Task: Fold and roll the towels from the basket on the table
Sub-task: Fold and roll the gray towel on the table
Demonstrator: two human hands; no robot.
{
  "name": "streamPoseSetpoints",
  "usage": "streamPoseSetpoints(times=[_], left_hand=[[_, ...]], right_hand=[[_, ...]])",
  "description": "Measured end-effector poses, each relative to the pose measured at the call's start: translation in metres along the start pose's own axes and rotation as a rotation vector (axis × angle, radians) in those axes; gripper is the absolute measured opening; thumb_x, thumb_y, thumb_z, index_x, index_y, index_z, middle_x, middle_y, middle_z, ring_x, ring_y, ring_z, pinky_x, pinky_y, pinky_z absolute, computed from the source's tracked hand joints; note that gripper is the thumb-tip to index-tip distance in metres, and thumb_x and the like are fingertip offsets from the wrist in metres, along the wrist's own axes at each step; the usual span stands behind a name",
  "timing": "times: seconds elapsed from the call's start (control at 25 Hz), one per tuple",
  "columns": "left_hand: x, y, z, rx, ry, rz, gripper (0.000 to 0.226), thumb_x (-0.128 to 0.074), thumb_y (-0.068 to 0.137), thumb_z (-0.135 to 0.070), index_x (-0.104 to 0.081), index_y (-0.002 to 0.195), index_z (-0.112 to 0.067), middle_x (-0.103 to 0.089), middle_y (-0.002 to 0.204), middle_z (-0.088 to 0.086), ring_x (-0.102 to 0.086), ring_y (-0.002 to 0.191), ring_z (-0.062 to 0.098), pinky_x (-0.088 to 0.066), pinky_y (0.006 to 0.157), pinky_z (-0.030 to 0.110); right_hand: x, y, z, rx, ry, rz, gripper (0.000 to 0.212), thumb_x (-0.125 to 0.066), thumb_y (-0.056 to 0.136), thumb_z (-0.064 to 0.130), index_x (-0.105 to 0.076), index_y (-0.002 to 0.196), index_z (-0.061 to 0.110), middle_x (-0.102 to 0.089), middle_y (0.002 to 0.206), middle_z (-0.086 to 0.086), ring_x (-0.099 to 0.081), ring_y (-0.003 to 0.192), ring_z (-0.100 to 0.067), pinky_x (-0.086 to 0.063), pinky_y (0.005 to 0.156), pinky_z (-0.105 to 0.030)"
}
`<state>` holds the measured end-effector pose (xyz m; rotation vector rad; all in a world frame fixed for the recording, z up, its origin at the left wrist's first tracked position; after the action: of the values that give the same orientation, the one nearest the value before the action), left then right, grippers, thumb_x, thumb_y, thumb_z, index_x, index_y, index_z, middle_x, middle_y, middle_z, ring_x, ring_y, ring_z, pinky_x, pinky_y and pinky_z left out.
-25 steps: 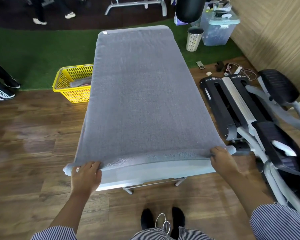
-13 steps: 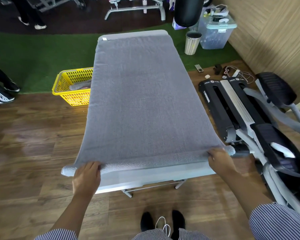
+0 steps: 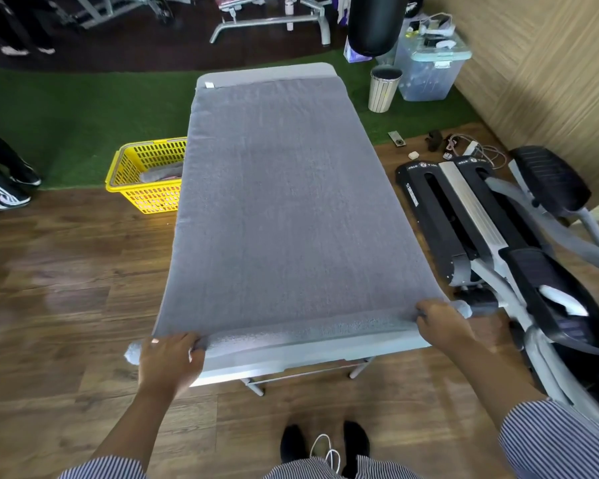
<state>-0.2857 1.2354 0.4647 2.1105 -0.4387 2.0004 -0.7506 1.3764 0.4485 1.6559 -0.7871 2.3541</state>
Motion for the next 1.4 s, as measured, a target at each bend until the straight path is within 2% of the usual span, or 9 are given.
streamPoseSetpoints(times=[0.12,0.4,0.6,0.72,0.84,1.0,1.12,1.28,1.4], left_hand=[[0.007,0.007,0.007,0.066,-0.082,-0.102,0.010,-0.065,0.076,-0.021,-0.070,0.083,-0.015,-0.070,0.084,0.001,-0.067,0.079,0.030,-0.047,0.077,0.051],[0.002,-0.001,-0.009,-0.018,-0.187,-0.167,0.031,-0.077,0.062,-0.003,-0.070,0.091,-0.009,-0.071,0.091,0.007,-0.066,0.085,0.035,-0.053,0.080,0.057],[0.009,0.008,-0.020,-0.001,-0.167,-0.174,0.047,-0.074,0.045,0.022,-0.068,0.085,-0.002,-0.068,0.078,0.011,-0.063,0.068,0.036,-0.055,0.063,0.054],[0.013,0.008,-0.024,-0.035,-0.166,-0.186,0.013,-0.059,0.065,0.001,-0.066,0.075,-0.004,-0.064,0.063,0.007,-0.059,0.054,0.032,-0.051,0.054,0.040],[0.001,0.001,-0.014,-0.069,-0.209,-0.111,0.031,-0.038,0.071,-0.026,-0.065,0.075,-0.012,-0.064,0.062,-0.002,-0.059,0.054,0.027,-0.046,0.056,0.034],[0.002,-0.005,0.004,-0.073,-0.222,-0.123,0.037,-0.040,0.075,-0.037,-0.066,0.089,-0.014,-0.067,0.087,-0.003,-0.062,0.080,0.025,-0.048,0.072,0.040],[0.001,-0.005,0.021,0.040,-0.198,-0.193,0.040,-0.046,0.082,-0.044,-0.069,0.090,-0.012,-0.068,0.095,0.002,-0.064,0.086,0.029,-0.048,0.084,0.049],[-0.016,-0.003,0.022,0.025,-0.196,-0.159,0.032,-0.056,0.069,-0.024,-0.068,0.095,-0.009,-0.069,0.098,0.003,-0.064,0.101,0.028,-0.032,0.105,0.056],[-0.012,0.003,0.018,0.041,-0.188,-0.145,0.030,-0.062,0.059,0.002,-0.068,0.088,-0.004,-0.069,0.084,0.009,-0.065,0.081,0.036,-0.042,0.092,0.061]], right_hand=[[0.013,0.007,0.006,0.039,-0.074,-0.094,0.014,-0.053,0.079,0.001,-0.062,0.088,0.006,-0.059,0.093,-0.010,-0.054,0.097,-0.032,-0.043,0.087,-0.041],[-0.006,0.003,0.004,0.001,0.087,-0.072,0.039,-0.051,0.080,-0.004,-0.060,0.118,0.003,-0.057,0.119,-0.013,-0.044,0.118,-0.039,-0.038,0.103,-0.043],[0.000,0.002,0.007,0.011,0.073,-0.092,0.041,-0.050,0.078,-0.009,-0.060,0.116,0.003,-0.060,0.112,-0.014,-0.048,0.106,-0.034,-0.045,0.089,-0.040],[-0.001,-0.001,0.007,-0.005,0.041,-0.099,0.030,-0.049,0.080,-0.003,-0.064,0.105,0.005,-0.062,0.099,-0.013,-0.050,0.097,-0.033,-0.049,0.078,-0.041],[-0.001,-0.004,0.003,-0.031,-0.012,-0.059,0.017,-0.046,0.084,0.007,-0.062,0.089,0.007,-0.062,0.090,-0.011,-0.053,0.095,-0.032,-0.045,0.079,-0.038],[0.003,0.001,-0.006,-0.062,-0.170,-0.129,0.014,-0.050,0.084,0.009,-0.057,0.097,0.010,-0.057,0.101,-0.008,-0.051,0.105,-0.029,-0.024,0.106,-0.048],[-0.001,0.005,-0.011,-0.032,-0.074,-0.161,0.021,-0.052,0.079,-0.004,-0.055,0.095,0.011,-0.056,0.105,-0.012,-0.053,0.099,-0.033,-0.044,0.089,-0.048],[-0.009,0.001,-0.008,-0.020,0.080,-0.110,0.035,-0.049,0.078,-0.010,-0.059,0.110,-0.002,-0.057,0.112,-0.016,-0.050,0.107,-0.037,-0.014,0.113,-0.049],[-0.004,0.000,-0.004,-0.019,0.122,-0.072,0.046,-0.047,0.072,-0.016,-0.059,0.114,0.001,-0.058,0.114,-0.015,-0.050,0.109,-0.034,-0.006,0.115,-0.045]])
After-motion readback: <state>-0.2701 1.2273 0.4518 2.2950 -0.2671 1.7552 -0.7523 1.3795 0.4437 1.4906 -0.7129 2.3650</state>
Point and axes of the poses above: each hand's wrist, its own y-axis towards the middle knuckle, its own x-axis out of the back of the hand, z = x × y, the point moved 6 cm from there along y, towards the middle knuckle
